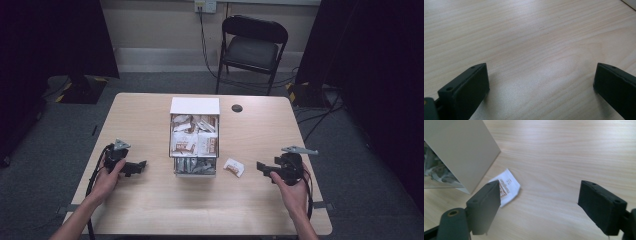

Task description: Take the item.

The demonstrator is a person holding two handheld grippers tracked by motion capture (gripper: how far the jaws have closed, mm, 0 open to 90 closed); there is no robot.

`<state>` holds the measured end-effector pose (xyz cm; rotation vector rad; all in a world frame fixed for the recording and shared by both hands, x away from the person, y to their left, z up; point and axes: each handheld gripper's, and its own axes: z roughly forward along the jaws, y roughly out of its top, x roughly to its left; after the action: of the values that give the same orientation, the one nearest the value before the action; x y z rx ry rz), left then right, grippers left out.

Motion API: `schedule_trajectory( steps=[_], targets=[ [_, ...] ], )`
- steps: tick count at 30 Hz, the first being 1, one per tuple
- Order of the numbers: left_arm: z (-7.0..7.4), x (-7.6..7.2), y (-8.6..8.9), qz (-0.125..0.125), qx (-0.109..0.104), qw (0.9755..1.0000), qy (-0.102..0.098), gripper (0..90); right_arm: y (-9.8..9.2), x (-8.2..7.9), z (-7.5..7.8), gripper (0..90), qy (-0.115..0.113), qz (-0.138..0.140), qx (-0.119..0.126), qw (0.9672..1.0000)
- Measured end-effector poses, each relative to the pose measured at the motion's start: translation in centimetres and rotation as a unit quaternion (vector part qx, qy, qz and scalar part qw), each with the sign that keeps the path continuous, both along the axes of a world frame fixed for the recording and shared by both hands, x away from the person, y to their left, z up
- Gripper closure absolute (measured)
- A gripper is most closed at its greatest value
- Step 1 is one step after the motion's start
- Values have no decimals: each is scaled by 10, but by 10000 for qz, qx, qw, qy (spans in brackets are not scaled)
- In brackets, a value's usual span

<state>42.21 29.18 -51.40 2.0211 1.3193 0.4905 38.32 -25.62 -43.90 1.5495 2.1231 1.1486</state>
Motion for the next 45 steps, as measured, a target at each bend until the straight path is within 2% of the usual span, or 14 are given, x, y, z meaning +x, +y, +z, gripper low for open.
schedule_trajectory(
  steps=[5,8,12,16,22,25,29,32,33,38,45],
  targets=[
    [0,0,0,5,-1,10000,-8,0,-18,-6,2,165,-3,-236,-155,9996],
    [0,0,0,1,5,10000,-4,0,-29,-10,-2,153,-1,-400,-99,9992],
    [0,0,0,3,-2,10000,1,0,-41,-14,-13,144,161,-577,-65,9982],
    [0,0,0,1,-1,10000,-1,0,-50,-14,-25,144,367,-775,-330,9958],
    [0,0,0,2,-2,10000,0,0,-56,-11,-35,151,599,-1196,-922,9867],
    [0,0,0,1,1,10000,1,0,-56,-8,-40,149,727,-1070,-923,9873],
    [0,0,0,2,-1,10000,2,0,-52,-4,-45,143,785,-1071,-1152,9844],
    [0,0,0,1,0,10000,1,0,-48,-2,-49,136,652,-1242,-1423,9798],
    [0,0,0,4,-1,10000,-2,0,-48,-2,-50,128,621,-1262,-1430,9797],
    [0,0,0,2,0,10000,0,0,-45,-7,-57,77,264,-1362,-1324,9814],
    [0,0,0,2,-1,10000,1,0,-43,-9,-63,0,103,-1259,-1291,9835]
  ],
)
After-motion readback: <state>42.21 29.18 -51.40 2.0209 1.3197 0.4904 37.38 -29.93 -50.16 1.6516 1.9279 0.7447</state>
